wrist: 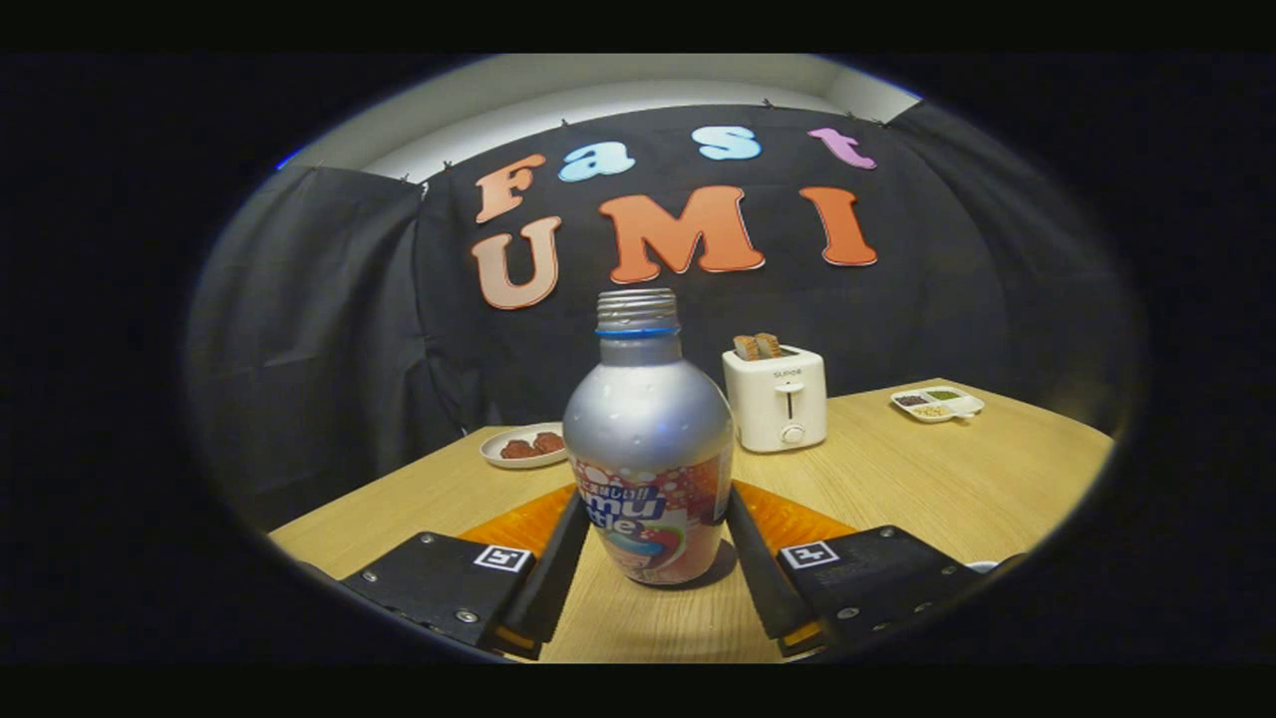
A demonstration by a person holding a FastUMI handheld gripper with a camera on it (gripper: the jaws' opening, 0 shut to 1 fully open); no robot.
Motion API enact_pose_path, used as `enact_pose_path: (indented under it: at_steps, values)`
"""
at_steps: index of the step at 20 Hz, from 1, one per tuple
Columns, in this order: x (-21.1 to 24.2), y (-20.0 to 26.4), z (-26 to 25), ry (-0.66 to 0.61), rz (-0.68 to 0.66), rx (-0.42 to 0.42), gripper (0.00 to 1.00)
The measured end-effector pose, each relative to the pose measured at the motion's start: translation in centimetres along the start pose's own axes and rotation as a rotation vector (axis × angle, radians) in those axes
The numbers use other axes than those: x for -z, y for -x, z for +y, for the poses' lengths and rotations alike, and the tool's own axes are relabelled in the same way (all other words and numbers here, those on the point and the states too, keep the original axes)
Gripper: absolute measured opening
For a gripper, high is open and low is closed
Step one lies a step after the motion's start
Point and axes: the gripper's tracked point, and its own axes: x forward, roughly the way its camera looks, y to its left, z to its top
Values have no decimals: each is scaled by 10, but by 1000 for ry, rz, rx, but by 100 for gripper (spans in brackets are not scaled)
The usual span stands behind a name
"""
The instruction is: Take the bottle from table, then pour the juice into the cup, finally place the bottle on the coaster
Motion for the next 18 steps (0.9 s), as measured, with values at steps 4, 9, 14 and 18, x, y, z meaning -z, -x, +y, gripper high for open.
enact_pose_path:
  at_steps: [4, 9, 14, 18]
  values:
    - [14, -12, -11, -8, 23, 32, 76]
    - [38, -20, -5, -17, 93, 20, 76]
    - [45, -29, -9, 20, 94, 49, 76]
    - [50, -30, -11, 51, 90, 66, 76]
